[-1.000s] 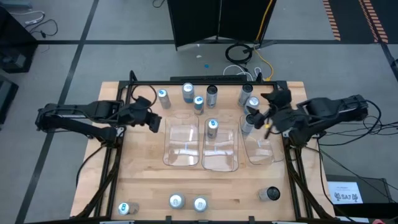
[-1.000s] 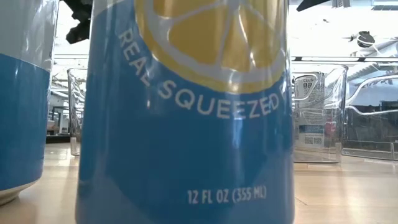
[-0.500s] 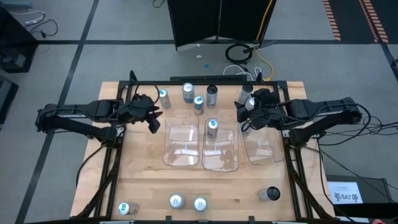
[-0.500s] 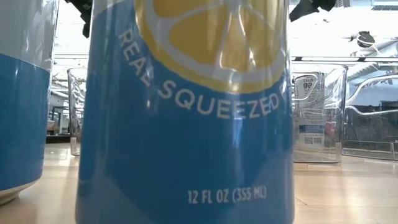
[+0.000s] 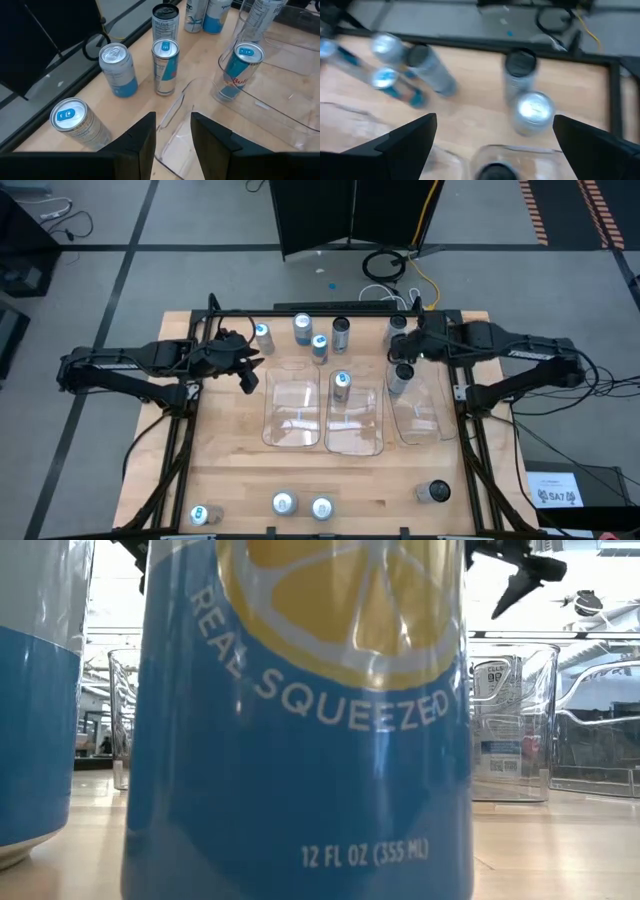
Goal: Sort soda cans
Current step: Put the top right white-blue soda can into the right transparent bin
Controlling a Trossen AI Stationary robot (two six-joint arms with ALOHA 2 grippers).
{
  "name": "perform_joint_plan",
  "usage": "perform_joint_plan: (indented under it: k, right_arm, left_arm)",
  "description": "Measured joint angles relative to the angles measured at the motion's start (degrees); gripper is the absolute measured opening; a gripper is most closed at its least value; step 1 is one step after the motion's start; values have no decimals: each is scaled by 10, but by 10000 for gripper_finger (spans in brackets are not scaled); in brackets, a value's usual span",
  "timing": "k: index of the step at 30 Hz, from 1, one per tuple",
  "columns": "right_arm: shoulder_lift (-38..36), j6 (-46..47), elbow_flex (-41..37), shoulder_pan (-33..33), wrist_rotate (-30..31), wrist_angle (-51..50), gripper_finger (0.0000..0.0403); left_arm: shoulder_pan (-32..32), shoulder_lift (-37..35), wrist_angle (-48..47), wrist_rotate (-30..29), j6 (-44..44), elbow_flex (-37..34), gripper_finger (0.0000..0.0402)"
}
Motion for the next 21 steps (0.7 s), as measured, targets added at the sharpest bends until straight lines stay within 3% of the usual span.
perform_joint_plan:
  k: [9, 21]
  right_arm:
    - [2, -163, 0, -151, -150, -19, 391]
    - [11, -336, 0, -269, -246, 66, 391]
  left_arm:
    - [0, 0, 3, 0, -5, 0, 132]
    - [0, 0, 33, 0, -20, 0, 132]
